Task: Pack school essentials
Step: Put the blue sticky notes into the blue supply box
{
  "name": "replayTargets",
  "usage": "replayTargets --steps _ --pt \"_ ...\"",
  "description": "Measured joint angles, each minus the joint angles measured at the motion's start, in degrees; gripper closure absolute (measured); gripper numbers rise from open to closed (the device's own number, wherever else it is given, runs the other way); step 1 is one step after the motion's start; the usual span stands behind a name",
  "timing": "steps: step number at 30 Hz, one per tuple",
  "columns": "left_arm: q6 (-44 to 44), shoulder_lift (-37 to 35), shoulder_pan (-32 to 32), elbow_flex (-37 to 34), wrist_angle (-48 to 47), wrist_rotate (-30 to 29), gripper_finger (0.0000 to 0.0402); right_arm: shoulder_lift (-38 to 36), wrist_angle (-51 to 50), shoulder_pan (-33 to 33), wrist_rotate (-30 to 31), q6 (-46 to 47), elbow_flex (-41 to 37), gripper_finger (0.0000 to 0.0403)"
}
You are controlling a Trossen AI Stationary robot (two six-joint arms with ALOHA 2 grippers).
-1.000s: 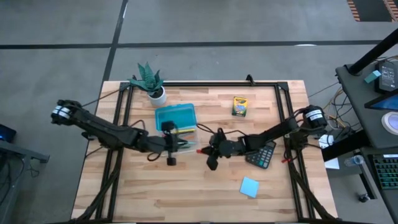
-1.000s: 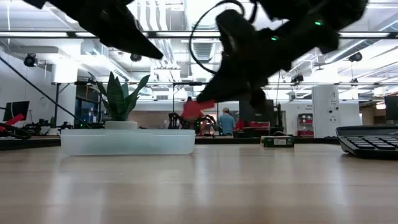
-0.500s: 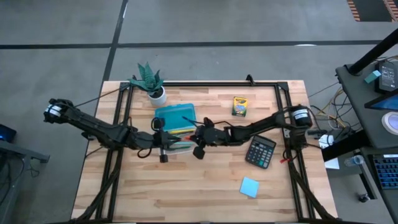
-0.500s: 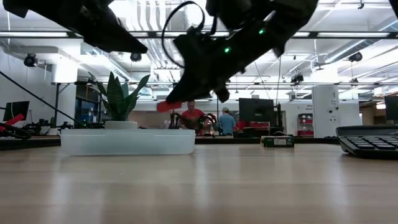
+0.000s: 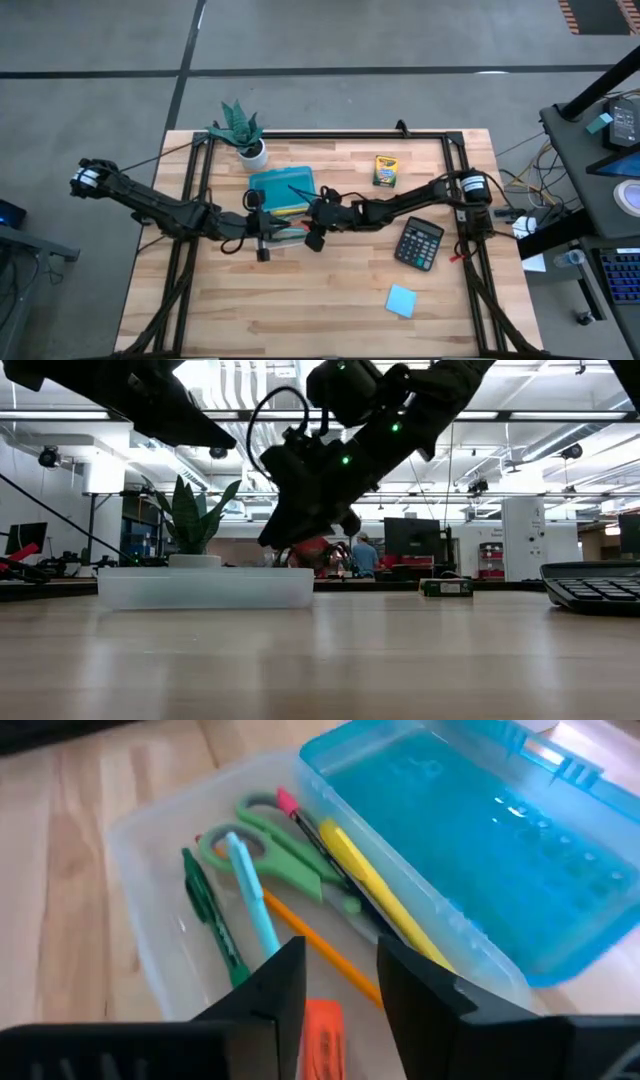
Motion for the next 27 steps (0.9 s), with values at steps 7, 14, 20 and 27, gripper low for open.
replayTargets --steps 7,14,20,27 --pt "-0.05 0.57 0.00 -0.03 0.31 0.02 0.0402 -5.57 -8.16 0.02 2.07 -1.25 -0.09 0.0270" --pt "0.07 0.57 0.00 -0.12 1.45 0.02 0.0402 -12.66 -26.34 -1.72 12.96 4.61 -0.09 0.0268" --pt "0.08 0.57 0.00 -0.12 1.55 0.02 0.0402 -17.38 -36.83 -4.01 13.71 9.61 -0.11 0.0267" --pt "0.07 0.57 0.00 -0.12 2.05 0.02 0.0402 -20.04 -41.81 -4.07 17.67 8.54 -0.11 0.0272"
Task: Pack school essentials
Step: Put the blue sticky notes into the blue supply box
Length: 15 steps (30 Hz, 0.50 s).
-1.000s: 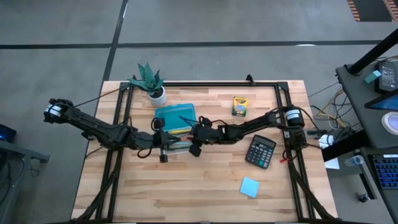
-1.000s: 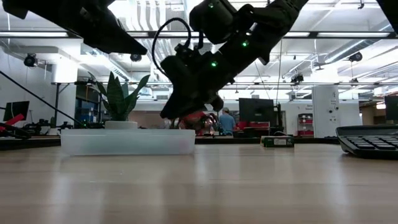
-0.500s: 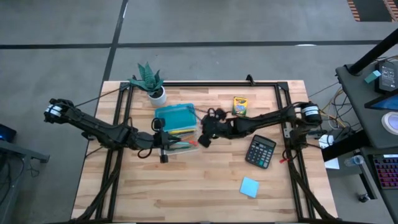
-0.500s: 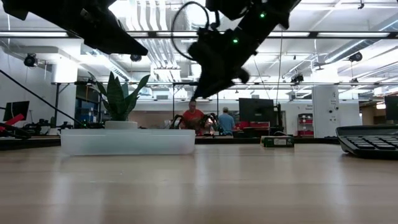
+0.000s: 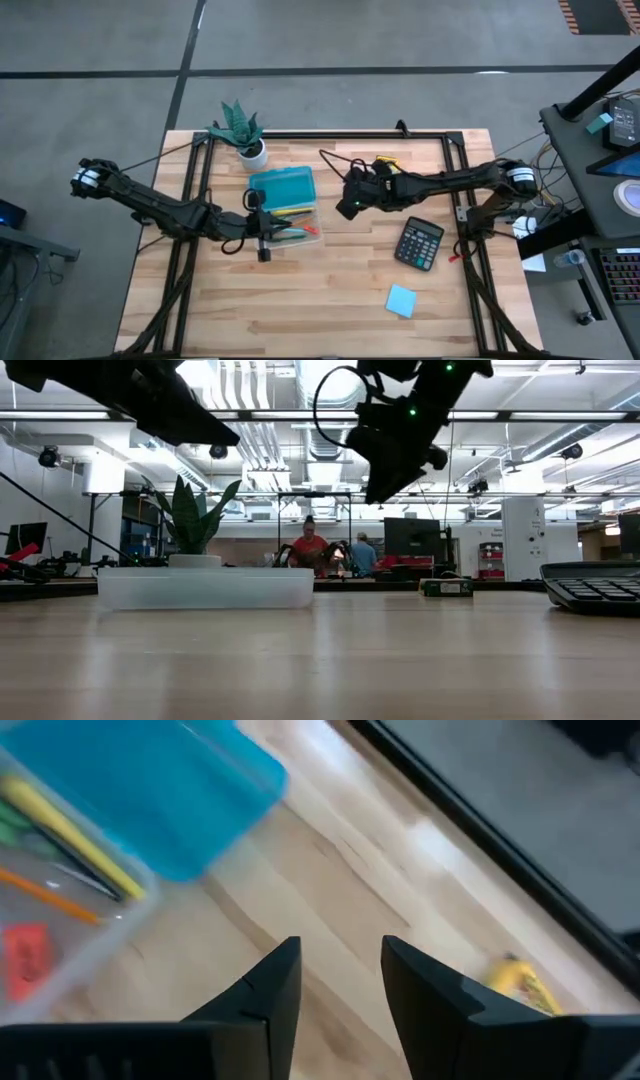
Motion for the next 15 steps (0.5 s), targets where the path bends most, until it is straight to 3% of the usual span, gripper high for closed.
replayTargets --steps 9,15 --pt "1.09 0.00 0.13 0.02 5.48 -0.02 0.0402 -5.21 -17.75 0.59 -0.41 8.66 -1.87 0.0324" --pt "7.34 0.00 0.28 -0.02 11.70 -1.42 0.0402 -10.81 -21.76 3.31 -16.01 13.19 -6.38 0.0334"
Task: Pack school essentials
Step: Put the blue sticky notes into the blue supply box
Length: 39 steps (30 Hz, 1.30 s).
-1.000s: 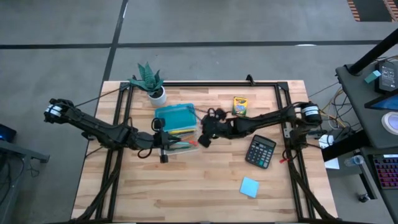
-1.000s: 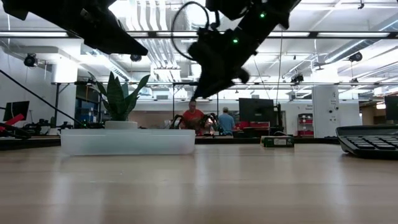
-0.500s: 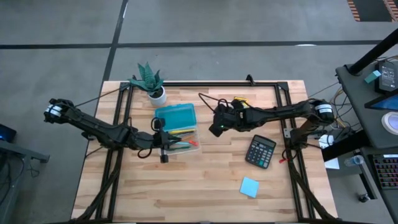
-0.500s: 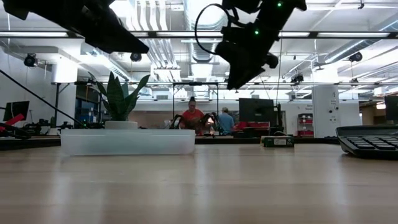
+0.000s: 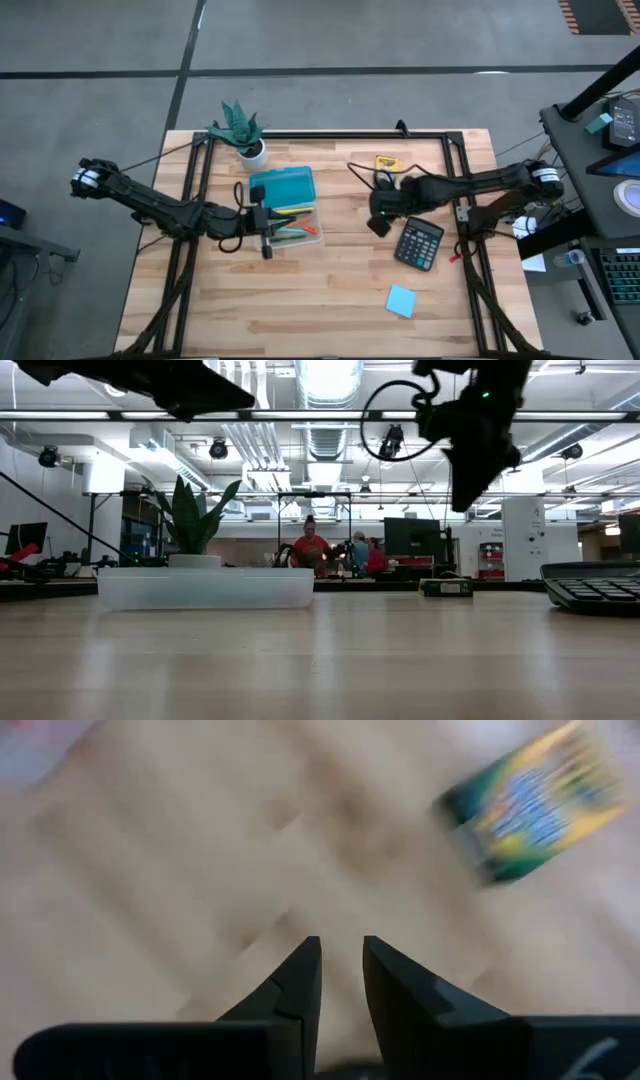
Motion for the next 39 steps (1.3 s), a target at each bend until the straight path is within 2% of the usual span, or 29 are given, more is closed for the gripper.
replayTargets --steps 3,6,13,19,23,27,32,39 --pt "4.49 0.00 0.12 0.09 2.69 -0.09 0.0402 -2.86 0.37 3.43 -7.16 2.48 -2.52 0.0333" --pt "8.05 0.00 0.27 0.06 5.76 -0.16 0.0402 -5.05 1.24 9.15 -10.71 6.37 -4.45 0.0334" --pt "8.74 0.02 0.27 0.06 9.23 -0.22 0.0402 -6.37 10.40 24.82 -11.17 13.39 -5.31 0.0335" --pt "1.93 0.75 -0.14 0.06 13.01 0.76 0.0402 -4.68 14.99 36.61 -10.77 18.35 -5.16 0.0344" --pt "-1.12 4.05 -2.36 0.41 17.93 2.14 0.0402 -1.49 15.97 42.85 -12.07 22.70 -5.23 0.0353" --pt "-1.37 9.91 -5.82 1.65 25.58 2.32 0.0402 2.90 16.19 45.34 -16.89 27.44 -5.23 0.0368" --pt "-1.45 17.89 -8.46 3.63 34.12 2.45 0.0402 8.38 15.52 44.98 -18.26 28.07 -5.23 0.0388" --pt "-0.58 24.45 -9.09 7.25 35.37 2.41 0.0402 13.32 13.94 42.52 -16.66 24.36 -5.23 0.0394"
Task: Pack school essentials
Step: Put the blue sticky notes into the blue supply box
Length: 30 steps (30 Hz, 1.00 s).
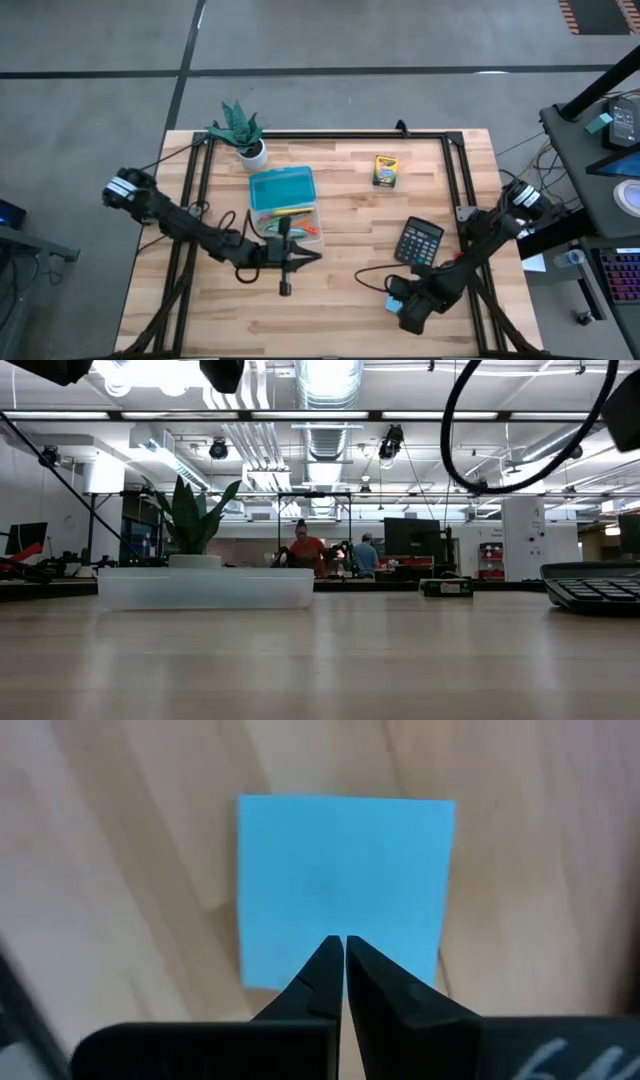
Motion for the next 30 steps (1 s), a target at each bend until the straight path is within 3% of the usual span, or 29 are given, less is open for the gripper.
replayTargets --steps 11,20,26,30 --pt "2.47 0.60 0.36 0.27 -0.13 -0.39 0.0402 4.77 1.78 -3.44 -0.24 -5.20 0.13 0.0394" --pt "2.66 0.60 0.36 0.24 -0.14 -0.38 0.0402 5.11 9.58 -11.33 13.85 -9.68 -0.04 0.0394" --pt "2.08 0.59 0.51 0.22 -0.98 -0.38 0.0402 1.66 9.50 -12.67 15.01 -12.56 -0.07 0.0394" --pt "-1.94 0.91 1.45 1.68 -8.56 -0.36 0.0402 -1.94 9.05 -11.88 15.09 -12.54 -0.07 0.0394"
